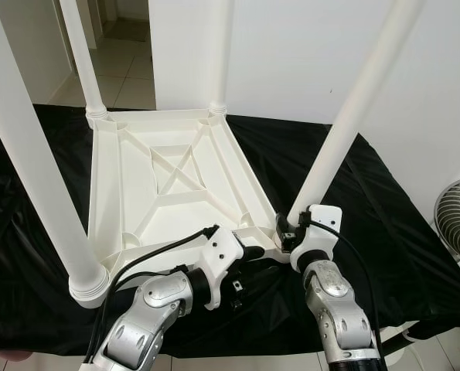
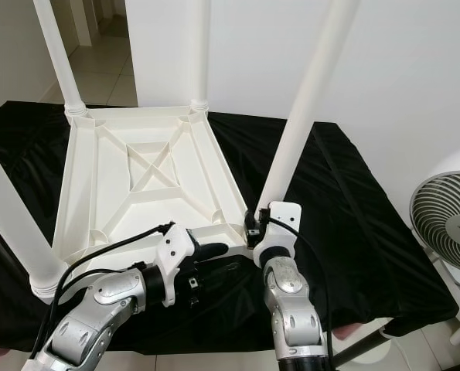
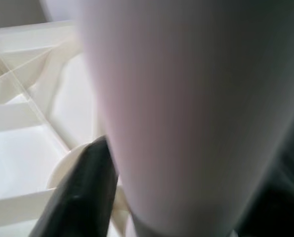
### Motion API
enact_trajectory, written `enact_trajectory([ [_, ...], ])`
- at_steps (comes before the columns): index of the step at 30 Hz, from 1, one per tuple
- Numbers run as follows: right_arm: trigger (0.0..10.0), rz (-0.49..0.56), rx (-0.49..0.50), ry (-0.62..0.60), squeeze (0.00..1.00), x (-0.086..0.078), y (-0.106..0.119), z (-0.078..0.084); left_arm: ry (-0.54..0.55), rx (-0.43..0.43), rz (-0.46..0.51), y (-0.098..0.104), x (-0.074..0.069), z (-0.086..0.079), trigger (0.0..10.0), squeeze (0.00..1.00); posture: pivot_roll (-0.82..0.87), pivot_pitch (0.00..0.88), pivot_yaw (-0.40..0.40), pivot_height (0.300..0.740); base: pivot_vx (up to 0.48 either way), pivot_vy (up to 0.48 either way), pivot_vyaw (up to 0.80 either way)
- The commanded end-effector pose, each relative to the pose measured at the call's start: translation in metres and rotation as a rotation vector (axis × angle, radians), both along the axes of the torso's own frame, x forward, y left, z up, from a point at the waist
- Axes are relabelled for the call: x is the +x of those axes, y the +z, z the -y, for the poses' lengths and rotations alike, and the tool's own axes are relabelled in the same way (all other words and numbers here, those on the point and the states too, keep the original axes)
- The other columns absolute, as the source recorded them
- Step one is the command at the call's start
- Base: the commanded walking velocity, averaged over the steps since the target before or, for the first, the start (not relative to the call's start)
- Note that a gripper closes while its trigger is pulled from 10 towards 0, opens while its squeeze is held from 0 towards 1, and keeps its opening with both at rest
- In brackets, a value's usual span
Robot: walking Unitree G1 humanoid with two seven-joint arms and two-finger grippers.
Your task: Building children table
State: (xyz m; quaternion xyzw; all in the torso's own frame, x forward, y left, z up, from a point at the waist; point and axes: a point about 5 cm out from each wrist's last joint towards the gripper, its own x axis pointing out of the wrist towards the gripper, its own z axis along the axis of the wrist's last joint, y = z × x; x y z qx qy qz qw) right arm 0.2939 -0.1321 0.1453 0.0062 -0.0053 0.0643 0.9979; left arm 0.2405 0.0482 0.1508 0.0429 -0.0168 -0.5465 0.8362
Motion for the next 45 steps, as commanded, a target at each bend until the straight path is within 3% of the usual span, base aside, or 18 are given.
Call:
enact_trajectory([
  [1, 10.0, 0.013, -0.004, 0.039, 1.0, 0.004, 0.004, 0.009, 0.061, -0.006, 0.008, 0.001, 0.003, 0.0, 10.0, 0.0, -0.01, 0.04, -0.086, 0.74, 0.0, 0.0, 0.0],
  [4, 10.0, 0.032, -0.038, 0.143, 1.0, 0.006, 0.009, 0.02, 0.06, -0.006, 0.011, 0.001, 0.005, 0.0, 10.0, 0.0, -0.01, 0.04, -0.078, 0.74, 0.0, 0.0, 0.0],
  [6, 10.0, 0.032, -0.038, 0.143, 1.0, 0.006, 0.009, 0.02, 0.06, -0.006, 0.011, 0.001, 0.005, 0.0, 10.0, 0.0, -0.01, 0.04, -0.078, 0.74, 0.0, 0.0, 0.0],
  [8, 10.0, 0.021, -0.089, 0.303, 1.0, 0.004, 0.011, 0.026, 0.06, -0.007, 0.014, 0.002, 0.006, 0.0, 10.0, 0.0, -0.02, 0.037, -0.075, 0.74, 0.0, 0.0, 0.0],
  [9, 10.0, 0.021, -0.089, 0.303, 1.0, 0.004, 0.011, 0.026, 0.06, -0.007, 0.014, 0.002, 0.006, 0.0, 10.0, 0.0, -0.02, 0.037, -0.075, 0.74, 0.0, 0.0, 0.0],
  [10, 10.0, 0.014, -0.107, 0.365, 0.0, 0.002, 0.012, 0.027, 0.06, -0.007, 0.015, 0.002, 0.007, 0.0, 10.0, 0.0, -0.02, 0.036, -0.072, 0.74, 0.0, 0.0, 0.0],
  [11, 10.0, 0.014, -0.107, 0.365, 0.0, 0.002, 0.012, 0.027, 0.06, -0.007, 0.015, 0.002, 0.007, 0.0, 10.0, 0.0, -0.02, 0.036, -0.072, 0.74, 0.0, 0.0, 0.0],
  [15, 10.0, 0.008, -0.178, 0.59, 0.0, -0.003, 0.015, 0.038, 0.056, -0.007, 0.021, 0.004, 0.009, 0.0, 10.0, 0.0, -0.02, 0.031, -0.065, 0.74, 0.0, 0.0, 0.0],
  [17, 10.0, 0.008, -0.178, 0.59, 0.0, -0.003, 0.015, 0.038, 0.056, -0.007, 0.021, 0.004, 0.009, 0.0, 10.0, 0.0, -0.02, 0.031, -0.065, 0.74, 0.0, 0.0, 0.0],
  [21, 10.0, -0.013, -0.231, 0.711, 0.0, -0.002, 0.015, 0.045, 0.053, -0.006, 0.024, 0.005, 0.01, 0.0, 10.0, 0.0, -0.02, 0.028, -0.059, 0.74, 0.0, 0.0, 0.0],
  [31, 10.0, -0.114, -0.292, 0.759, 0.0, 0.009, -0.003, 0.056, 0.054, -0.007, 0.027, 0.006, 0.01, 0.0, 10.0, 0.0, -0.01, 0.031, -0.062, 0.74, 0.0, 0.0, 0.0],
  [32, 1.3, -0.131, -0.277, 0.77, 0.0, 0.008, -0.008, 0.056, 0.057, -0.007, 0.027, 0.006, 0.01, -0.001, 10.0, 0.0, -0.01, 0.031, -0.062, 0.74, 0.0, 0.0, 0.0],
  [33, 1.3, -0.131, -0.277, 0.77, 0.0, 0.008, -0.008, 0.056, 0.057, -0.007, 0.027, 0.006, 0.01, -0.001, 10.0, 0.0, -0.01, 0.031, -0.062, 0.74, 0.0, 0.0, 0.0],
  [34, 0.0, -0.142, -0.259, 0.787, 0.0, 0.004, -0.012, 0.054, 0.059, -0.007, 0.027, 0.006, 0.009, -0.001, 10.0, 0.0, 0.0, 0.033, -0.062, 0.74, 0.0, 0.0, 0.0],
  [45, 0.0, -0.127, -0.194, 0.802, 0.0, -0.001, -0.019, 0.05, 0.045, -0.002, 0.023, 0.005, 0.007, 0.0, 10.0, 0.0, -0.01, 0.033, -0.057, 0.74, 0.0, 0.0, 0.0],
])
